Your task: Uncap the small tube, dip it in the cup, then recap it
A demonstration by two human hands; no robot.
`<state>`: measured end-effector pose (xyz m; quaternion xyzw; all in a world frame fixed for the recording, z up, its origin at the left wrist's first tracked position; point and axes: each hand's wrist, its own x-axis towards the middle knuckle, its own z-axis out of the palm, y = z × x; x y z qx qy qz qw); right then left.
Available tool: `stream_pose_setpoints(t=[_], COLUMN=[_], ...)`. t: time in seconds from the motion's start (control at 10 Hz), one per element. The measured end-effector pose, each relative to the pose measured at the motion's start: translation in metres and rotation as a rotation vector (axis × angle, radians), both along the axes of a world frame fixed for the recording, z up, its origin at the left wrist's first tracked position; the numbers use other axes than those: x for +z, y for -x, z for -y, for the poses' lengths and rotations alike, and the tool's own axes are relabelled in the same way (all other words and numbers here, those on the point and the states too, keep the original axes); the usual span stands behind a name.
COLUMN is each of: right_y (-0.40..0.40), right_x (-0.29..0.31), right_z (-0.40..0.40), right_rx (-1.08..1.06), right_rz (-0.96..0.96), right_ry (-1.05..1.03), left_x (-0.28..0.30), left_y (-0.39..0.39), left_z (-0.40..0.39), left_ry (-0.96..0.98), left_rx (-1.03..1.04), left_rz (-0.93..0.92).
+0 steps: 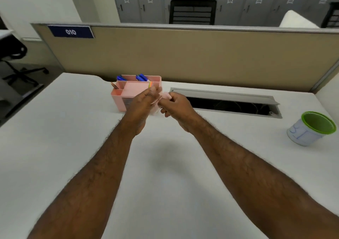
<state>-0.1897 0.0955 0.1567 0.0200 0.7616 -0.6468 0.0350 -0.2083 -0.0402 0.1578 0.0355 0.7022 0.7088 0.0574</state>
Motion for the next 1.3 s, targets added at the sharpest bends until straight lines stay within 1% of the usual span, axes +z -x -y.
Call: stream_pose_setpoints(t=[0.1, 0.2, 0.3, 0.4, 0.5, 0.6, 0.7, 0.9, 1.0, 1.1, 1.2, 1.3], right_y=[0.031, 0.065, 0.099, 0.129, 0.150, 0.168, 0.178, 0.183, 0.182, 0.177, 0.169, 0.151], right_x=[0.001, 0.001, -0.004, -0.015, -0.031, -0.044, -0.055, -0.062, -0.059, -0.058, -0.048, -0.050], right_z=[0.007, 0.012, 0.021, 0.033, 0.046, 0.056, 0.061, 0.069, 0.065, 0.059, 0.046, 0.023], right_rx=[-0.039, -0.063, -0.060, -0.024, -0.006, -0.010, -0.028, -0.032, -0.026, -0.046, -0.107, -0.206], right_rz=[-0.035, -0.077, -0.123, -0.181, -0.251, -0.253, -0.248, -0.261, -0.277, -0.308, -0.325, -0.389], right_ry=[-0.013, -0.104, -0.248, -0.335, -0.431, -0.511, -0.667, -0.848, -0.876, -0.850, -0.846, -0.834], left_x=[-0.011, -0.029, -0.049, -0.064, -0.074, -0.082, -0.085, -0.085, -0.085, -0.085, -0.079, -0.074], left_y=[0.029, 0.050, 0.069, 0.083, 0.086, 0.088, 0.089, 0.090, 0.091, 0.091, 0.091, 0.087], left_z=[0.020, 0.048, 0.069, 0.079, 0.081, 0.083, 0.085, 0.083, 0.084, 0.085, 0.084, 0.082], left_ry=[0.221, 0.740, 0.890, 1.068, 1.101, 1.119, 1.101, 1.080, 1.080, 1.092, 1.087, 1.062], left_rx=[0.257, 0.299, 0.158, 0.081, 0.165, 0.204, 0.208, 0.242, 0.236, 0.224, 0.211, 0.201], left_rz=[0.012, -0.083, -0.112, -0.067, -0.101, -0.079, -0.053, -0.039, -0.037, -0.026, -0.016, -0.041])
